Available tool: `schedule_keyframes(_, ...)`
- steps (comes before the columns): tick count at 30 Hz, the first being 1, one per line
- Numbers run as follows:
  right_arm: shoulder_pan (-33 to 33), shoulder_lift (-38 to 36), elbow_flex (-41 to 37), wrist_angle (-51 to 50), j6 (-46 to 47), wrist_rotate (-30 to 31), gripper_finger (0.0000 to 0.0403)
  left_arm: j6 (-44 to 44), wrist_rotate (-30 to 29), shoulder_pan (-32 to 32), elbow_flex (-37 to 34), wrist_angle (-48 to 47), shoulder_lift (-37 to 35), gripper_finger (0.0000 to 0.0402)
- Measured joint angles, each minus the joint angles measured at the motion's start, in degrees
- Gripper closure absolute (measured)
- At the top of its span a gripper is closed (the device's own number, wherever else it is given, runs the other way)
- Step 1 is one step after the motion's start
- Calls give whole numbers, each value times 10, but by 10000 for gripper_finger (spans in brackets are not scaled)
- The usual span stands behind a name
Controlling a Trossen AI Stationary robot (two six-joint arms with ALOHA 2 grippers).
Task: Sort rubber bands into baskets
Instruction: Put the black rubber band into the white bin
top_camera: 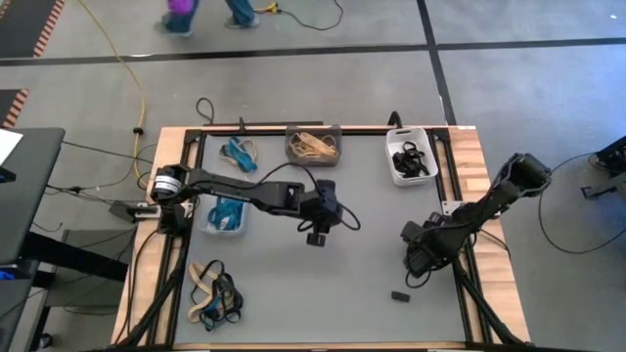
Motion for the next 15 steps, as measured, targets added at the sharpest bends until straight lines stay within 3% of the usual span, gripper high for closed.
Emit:
schedule_keyframes(5, -1, 0, -5, 14, 3, 4, 211, -1, 8, -10, 0, 12, 20, 232)
schedule_keyframes(12, -21, 1, -5, 83, -67, 7, 369, -3, 19, -22, 0, 28, 59, 232)
schedule_keyframes(15, -40, 1, -1, 100, -92, 21, 385, -3, 30, -26, 1, 44, 80, 232)
